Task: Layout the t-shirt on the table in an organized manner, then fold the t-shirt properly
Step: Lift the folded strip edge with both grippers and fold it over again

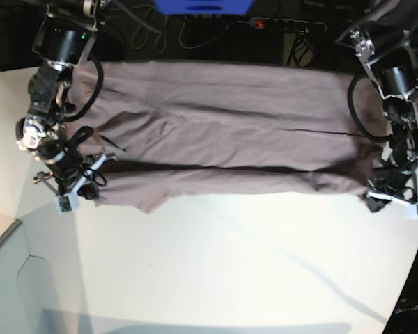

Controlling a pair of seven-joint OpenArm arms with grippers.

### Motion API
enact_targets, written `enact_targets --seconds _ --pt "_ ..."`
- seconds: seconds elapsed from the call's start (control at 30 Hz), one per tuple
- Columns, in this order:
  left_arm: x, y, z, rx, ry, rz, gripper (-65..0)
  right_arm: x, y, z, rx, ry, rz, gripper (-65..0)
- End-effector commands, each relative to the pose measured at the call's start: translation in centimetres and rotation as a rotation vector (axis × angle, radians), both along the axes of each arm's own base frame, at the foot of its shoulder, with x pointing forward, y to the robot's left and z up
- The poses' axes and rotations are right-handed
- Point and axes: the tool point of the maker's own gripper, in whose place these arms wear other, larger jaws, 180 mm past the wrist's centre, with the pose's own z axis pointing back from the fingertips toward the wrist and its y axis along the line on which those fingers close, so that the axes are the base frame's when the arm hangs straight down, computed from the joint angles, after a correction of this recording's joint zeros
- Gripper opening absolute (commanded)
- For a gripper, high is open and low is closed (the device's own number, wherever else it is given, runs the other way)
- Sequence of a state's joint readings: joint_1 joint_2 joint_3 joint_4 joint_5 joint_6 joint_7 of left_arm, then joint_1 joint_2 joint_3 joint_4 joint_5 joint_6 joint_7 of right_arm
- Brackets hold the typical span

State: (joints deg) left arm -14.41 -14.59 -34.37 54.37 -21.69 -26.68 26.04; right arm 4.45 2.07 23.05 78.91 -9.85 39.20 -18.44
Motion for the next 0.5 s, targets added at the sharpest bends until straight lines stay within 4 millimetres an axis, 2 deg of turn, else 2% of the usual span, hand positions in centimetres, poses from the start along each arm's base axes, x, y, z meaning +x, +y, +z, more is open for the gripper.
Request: enact_targets --seconds 0.0,0.13,0.3,0.47 --pt "0.9 0.9 2.4 0.029 -0.074 -0.003 -65.0 1.0 -0.3 2.4 -0.01 -0.079 0.013 -65.0" --pt "-0.3 0.6 2.3 0.055 -0.076 -0.028 -65.0 -0.6 -0.3 3.0 -0.041 -0.09 0.02 -65.0" --pt "-1.0 0.5 3.4 0.073 -0.107 -0.037 -65.0 -2.6 -0.3 2.2 -0.058 -0.062 0.023 -65.0" --pt "-2.1 2.2 4.1 0.027 -0.148 0.027 -65.0 -4.6 0.0 2.4 -0.074 -0.059 0.026 -65.0"
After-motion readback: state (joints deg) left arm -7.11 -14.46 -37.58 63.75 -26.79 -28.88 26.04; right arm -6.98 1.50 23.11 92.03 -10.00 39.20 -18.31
